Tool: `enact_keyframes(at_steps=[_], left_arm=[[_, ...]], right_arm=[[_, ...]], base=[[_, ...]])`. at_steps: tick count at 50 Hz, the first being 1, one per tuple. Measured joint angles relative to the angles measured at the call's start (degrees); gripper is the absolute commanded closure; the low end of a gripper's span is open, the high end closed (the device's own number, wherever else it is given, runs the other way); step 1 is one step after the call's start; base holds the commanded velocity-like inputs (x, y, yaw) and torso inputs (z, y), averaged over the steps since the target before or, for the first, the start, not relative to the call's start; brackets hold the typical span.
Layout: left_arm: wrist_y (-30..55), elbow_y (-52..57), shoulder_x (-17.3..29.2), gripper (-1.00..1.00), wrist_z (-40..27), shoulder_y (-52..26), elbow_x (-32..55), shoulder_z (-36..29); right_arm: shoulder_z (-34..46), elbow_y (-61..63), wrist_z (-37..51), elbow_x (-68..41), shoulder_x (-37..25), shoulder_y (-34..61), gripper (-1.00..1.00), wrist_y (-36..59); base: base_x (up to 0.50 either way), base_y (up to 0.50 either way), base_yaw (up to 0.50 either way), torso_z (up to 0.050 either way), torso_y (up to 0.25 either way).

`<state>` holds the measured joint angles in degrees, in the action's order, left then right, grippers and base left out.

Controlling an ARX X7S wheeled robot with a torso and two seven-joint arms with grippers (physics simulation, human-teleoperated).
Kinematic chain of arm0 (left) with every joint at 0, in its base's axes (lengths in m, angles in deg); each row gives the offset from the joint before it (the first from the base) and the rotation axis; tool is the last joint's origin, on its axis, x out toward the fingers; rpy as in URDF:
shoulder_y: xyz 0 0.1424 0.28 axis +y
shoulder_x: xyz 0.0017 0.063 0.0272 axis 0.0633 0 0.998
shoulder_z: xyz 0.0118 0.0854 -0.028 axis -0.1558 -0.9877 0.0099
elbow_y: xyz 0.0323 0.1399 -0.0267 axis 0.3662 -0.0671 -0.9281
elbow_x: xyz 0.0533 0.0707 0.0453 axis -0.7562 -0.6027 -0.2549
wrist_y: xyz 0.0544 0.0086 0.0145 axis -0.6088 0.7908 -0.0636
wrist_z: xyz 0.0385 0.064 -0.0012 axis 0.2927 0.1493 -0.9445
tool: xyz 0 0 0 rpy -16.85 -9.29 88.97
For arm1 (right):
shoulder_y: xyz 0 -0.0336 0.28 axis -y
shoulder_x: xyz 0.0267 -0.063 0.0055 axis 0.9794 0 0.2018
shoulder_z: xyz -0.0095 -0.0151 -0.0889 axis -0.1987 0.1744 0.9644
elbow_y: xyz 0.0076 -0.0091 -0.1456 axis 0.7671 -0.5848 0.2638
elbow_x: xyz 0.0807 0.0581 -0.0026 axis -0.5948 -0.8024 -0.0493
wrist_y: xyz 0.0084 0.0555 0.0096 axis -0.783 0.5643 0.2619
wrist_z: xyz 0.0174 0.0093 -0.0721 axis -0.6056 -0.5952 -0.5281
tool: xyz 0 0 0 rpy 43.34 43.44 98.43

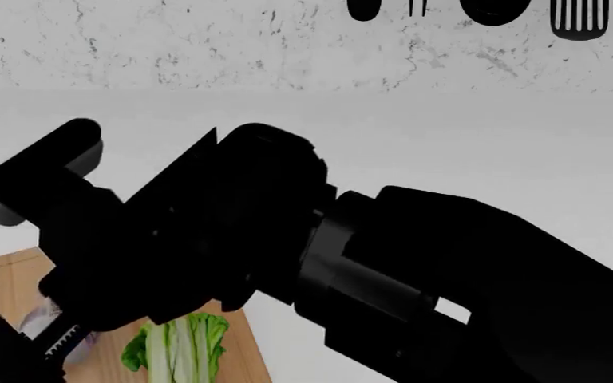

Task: Clear the non-vegetable object off the cutting board and place the vegetables onto it.

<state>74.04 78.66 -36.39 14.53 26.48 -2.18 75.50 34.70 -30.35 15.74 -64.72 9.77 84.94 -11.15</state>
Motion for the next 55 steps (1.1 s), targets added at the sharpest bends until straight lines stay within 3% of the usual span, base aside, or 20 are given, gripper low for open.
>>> enact_keyframes(at_steps=[14,29,42,55], left_arm=[[-1.1,1.7,0.2,-1.00,-0.2,3.0,0.1,1.3],[-0.8,-1.6,-1.9,-1.00,-0.5,-2.8,-2.3,-3.8],[-0.4,-2.3,-2.0,-1.00,-1.1,-5.1,-1.7,-5.0],[0.0,-2.5,-2.4,-1.00,-2.0,-6.9,-0.8,-6.1]], right_arm=[[0.7,0.3,-0.9,0.2,-0.4,1.3,-1.00,-0.5],[-1.8,1.4,-0.2,-1.3,-2.9,6.8,-1.00,0.1],[-4.9,7.9,4.5,-3.4,-10.3,10.8,-1.00,0.5],[-9.2,21.8,17.3,-10.3,-19.7,13.3,-1.00,0.0]], base=[[0.00,0.00,0.00,0.000,0.000],[0.00,0.00,0.00,0.000,0.000],[0.00,0.00,0.00,0.000,0.000],[0.00,0.00,0.00,0.000,0.000]])
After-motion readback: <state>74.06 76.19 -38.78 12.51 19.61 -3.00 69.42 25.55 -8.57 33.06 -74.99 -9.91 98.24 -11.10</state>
